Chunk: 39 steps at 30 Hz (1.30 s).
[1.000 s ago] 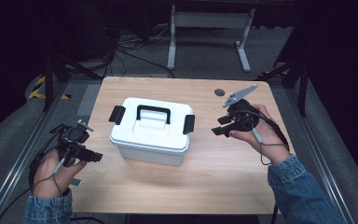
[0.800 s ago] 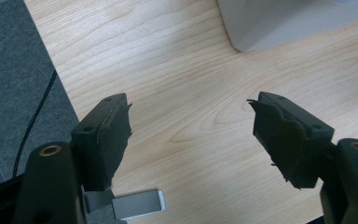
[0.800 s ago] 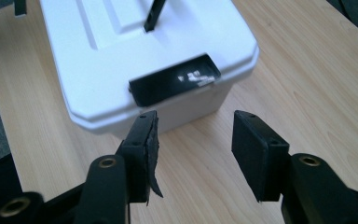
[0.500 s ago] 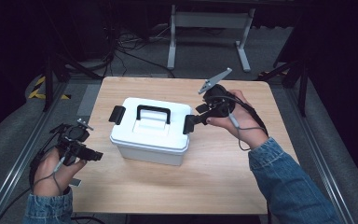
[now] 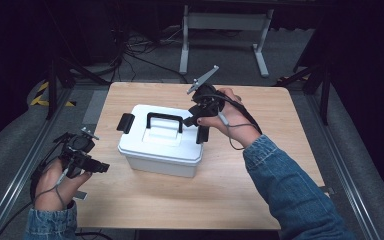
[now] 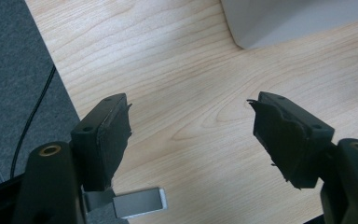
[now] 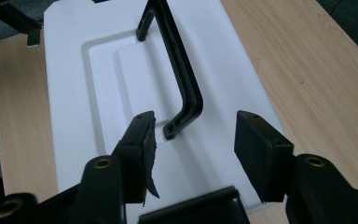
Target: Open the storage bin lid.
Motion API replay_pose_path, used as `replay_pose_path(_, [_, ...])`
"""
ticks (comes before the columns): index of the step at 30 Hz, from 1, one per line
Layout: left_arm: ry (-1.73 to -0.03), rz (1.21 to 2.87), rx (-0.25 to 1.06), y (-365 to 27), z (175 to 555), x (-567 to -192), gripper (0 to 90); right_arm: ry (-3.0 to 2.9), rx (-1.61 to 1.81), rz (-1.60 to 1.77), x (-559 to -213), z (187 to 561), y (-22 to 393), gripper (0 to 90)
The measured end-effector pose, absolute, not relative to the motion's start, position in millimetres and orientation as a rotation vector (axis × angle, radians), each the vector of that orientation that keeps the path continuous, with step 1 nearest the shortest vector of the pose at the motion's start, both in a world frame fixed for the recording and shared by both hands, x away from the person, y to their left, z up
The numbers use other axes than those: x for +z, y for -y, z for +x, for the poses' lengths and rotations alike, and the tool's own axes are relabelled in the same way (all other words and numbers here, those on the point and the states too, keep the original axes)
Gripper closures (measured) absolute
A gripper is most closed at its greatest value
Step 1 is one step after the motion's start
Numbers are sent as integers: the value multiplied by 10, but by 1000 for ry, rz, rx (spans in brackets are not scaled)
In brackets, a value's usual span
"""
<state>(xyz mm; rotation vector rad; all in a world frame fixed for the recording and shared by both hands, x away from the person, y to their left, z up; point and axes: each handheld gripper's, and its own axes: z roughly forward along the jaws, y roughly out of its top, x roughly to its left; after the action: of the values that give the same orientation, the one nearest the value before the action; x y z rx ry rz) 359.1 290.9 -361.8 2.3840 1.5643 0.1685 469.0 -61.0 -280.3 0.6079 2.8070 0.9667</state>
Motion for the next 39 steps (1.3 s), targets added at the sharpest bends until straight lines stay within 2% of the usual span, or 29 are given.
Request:
replay_pose_path(21, [-1559,2398,153,-2917,3605,-3639,276,-2885,940,564,-3010,4909,67,539])
replay_pose_path(26, [-1559,2397,153,-2915,3603,-3639,276,-2907,931,581,-3046,4930,5,621])
replay_pose_path(31, [-1558,2401,148,-2906,3606,-3644,276,-2912,925,593,-3053,4942,-9,652])
replay_pose_path(34, [-1559,2400,150,-2905,3604,-3642,276,-2911,898,563,-3043,4925,-16,754])
replay_pose_path(39, [-1559,2401,150,-2906,3605,-3643,276,-2927,880,491,-3018,4872,-36,788])
